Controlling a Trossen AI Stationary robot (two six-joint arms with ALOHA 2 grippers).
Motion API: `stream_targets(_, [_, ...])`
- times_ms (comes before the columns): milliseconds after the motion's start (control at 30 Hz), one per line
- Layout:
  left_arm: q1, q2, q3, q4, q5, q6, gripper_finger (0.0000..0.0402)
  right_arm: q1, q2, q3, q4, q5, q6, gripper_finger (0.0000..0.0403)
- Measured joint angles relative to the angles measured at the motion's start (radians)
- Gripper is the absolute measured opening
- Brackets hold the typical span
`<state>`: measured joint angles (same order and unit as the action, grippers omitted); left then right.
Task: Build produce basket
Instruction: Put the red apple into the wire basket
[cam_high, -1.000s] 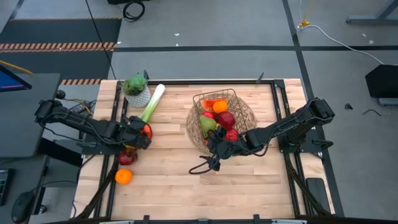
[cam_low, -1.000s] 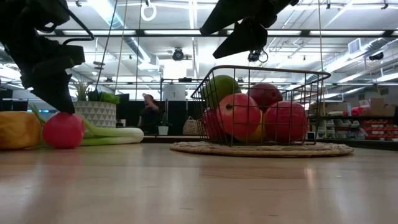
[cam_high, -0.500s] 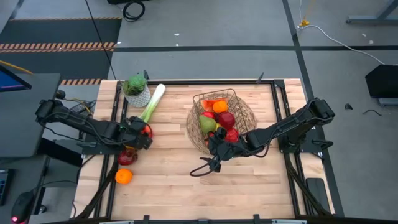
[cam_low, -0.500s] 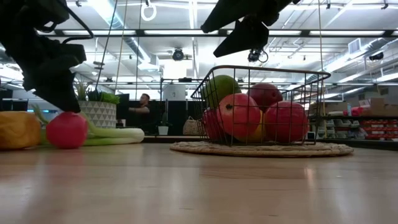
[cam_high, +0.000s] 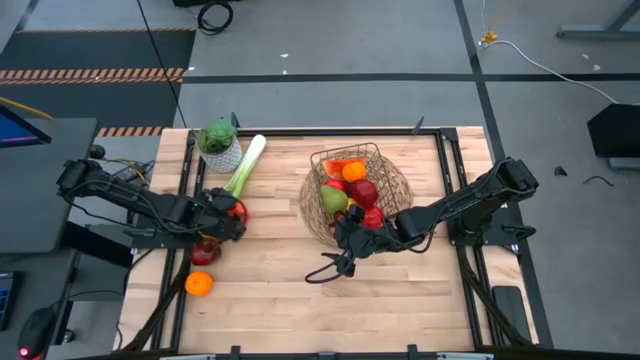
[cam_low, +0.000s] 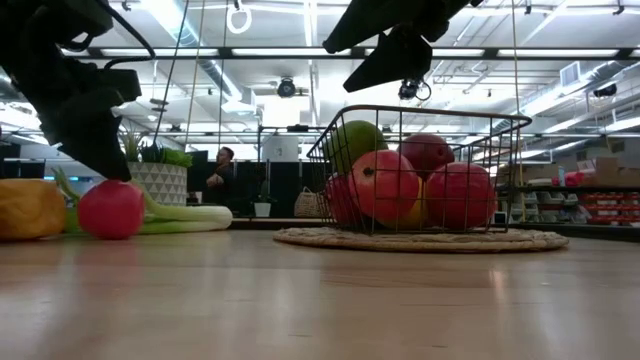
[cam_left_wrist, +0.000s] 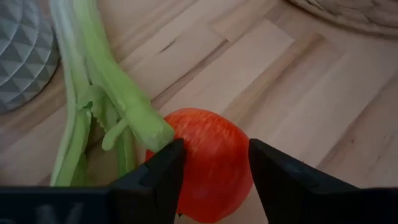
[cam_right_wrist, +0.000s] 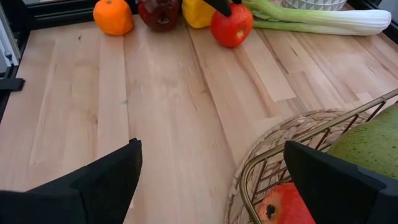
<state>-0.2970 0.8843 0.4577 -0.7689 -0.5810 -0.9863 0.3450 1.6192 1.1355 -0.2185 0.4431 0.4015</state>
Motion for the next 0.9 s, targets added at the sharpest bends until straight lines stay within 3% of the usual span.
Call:
stream_targets(100, [0.0, -0.001, 0.001, 0.001, 0.014, 0.026, 0.0215, 0.0, 0.0, 0.0, 0.0, 0.0, 0.0, 0.0394])
stream_targets(467, [0.0, -0.001, 0.001, 0.0, 0.023, 0.038, 0.0387, 0.001, 0.0, 0.0, -0.001, 0.0, 0.0, 0.0394])
stream_targets(900, [-0.017, -0.001, 0.001, -0.038, 0.047, 0.117, 0.04, 0.003, 0.0, 0.0, -0.002, 0.0, 0.0, 0.0394])
